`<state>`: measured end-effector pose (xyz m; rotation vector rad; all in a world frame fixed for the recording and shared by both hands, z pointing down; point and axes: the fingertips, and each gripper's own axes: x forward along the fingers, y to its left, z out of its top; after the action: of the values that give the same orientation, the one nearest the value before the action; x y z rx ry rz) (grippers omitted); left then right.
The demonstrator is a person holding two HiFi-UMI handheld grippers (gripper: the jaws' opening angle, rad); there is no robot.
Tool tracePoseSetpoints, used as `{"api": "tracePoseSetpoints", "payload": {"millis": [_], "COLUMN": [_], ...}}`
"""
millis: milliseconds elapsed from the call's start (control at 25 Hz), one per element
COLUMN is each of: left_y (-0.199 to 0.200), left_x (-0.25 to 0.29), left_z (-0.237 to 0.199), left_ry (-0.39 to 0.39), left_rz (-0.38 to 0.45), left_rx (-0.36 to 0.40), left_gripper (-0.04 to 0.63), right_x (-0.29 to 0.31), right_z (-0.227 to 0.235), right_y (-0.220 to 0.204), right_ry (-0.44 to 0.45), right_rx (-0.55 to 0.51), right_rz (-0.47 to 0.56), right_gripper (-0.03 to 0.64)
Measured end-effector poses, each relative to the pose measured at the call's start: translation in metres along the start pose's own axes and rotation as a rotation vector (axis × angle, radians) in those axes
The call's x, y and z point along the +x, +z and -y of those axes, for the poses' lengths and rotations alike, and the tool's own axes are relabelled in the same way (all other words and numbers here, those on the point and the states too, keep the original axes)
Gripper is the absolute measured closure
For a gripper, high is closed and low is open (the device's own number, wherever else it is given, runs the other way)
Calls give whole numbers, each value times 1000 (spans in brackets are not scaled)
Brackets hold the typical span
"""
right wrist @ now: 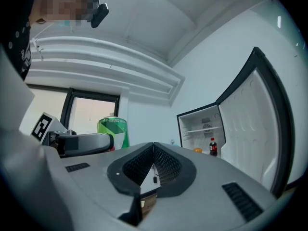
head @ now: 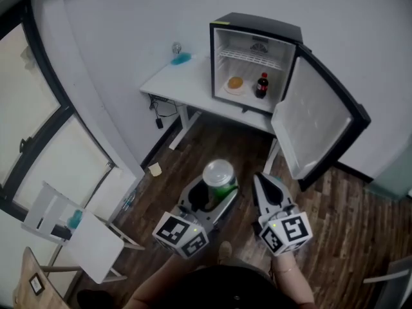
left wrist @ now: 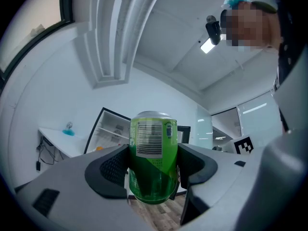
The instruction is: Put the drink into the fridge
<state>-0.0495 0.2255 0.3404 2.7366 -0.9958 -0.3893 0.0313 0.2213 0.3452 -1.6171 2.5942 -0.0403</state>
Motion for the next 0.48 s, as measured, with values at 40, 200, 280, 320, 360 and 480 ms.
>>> {"api": "tracePoseSetpoints", "payload": {"millis": [40, 200, 280, 320, 360, 480], "left_y": [1, 4, 4, 4, 3, -1], "left_x": [13, 64, 84, 93, 101, 120], "left_z": [-6, -32, -43, -48, -53, -67], "left_ry": [1, 4, 10, 12, 12, 16], "left_rz": [4, 31, 40, 41, 41, 23], "left_rx": [3, 4, 7, 6, 5, 11], "left_gripper": [285, 285, 285, 284, 284, 285], "right_x": [11, 49, 64, 71, 77, 94], "right_z": [12, 62, 80, 87, 94, 107], "right_y": [2, 6, 6, 5, 3, -2], "right_ry": [0, -8, -9, -7, -5, 3], "right_rx": [-4, 7, 1, -1, -4, -11], "right_rz": [3, 13, 5, -1, -8, -28], "right_gripper": [607, 607, 608, 609, 607, 607]}}
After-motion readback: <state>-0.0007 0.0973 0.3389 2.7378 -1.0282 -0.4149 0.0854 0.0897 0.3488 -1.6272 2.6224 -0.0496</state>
